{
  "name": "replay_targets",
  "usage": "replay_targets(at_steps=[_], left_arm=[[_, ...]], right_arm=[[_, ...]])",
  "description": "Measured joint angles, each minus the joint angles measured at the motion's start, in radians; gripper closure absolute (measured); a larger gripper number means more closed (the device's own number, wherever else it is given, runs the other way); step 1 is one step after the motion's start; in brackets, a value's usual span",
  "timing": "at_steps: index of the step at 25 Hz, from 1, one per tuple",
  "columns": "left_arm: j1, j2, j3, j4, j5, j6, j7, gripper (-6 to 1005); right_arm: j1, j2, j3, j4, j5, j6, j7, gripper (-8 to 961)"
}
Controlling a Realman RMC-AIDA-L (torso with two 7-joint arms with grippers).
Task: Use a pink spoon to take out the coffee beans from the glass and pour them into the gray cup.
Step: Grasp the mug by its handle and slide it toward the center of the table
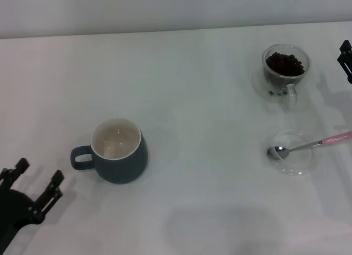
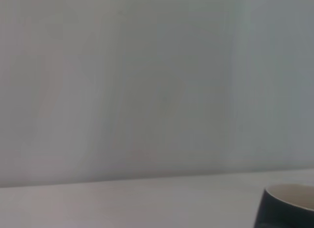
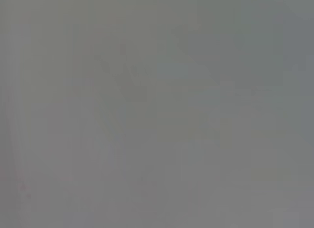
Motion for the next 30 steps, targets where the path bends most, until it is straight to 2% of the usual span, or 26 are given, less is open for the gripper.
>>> replay_targets(at_steps=[13, 28, 30], left_arm=[[-0.097, 0.0, 0.0, -0.013, 0.038, 0.159, -0.008, 201], [-0.144, 0.0, 0.0, -0.014, 0.043, 0.198, -0.01, 204], [-0.145, -0.001, 0.0, -0.014, 0.043, 0.198, -0.007, 260]], right_arm=[[-0.009, 0.002, 0.003, 0.007, 0.002, 0.001, 0.0, 109], [0.0, 0.002, 0.003, 0.008, 0.004, 0.001, 0.0, 109], [0.0, 0.002, 0.003, 0.009, 0.004, 0.003, 0.0, 109]])
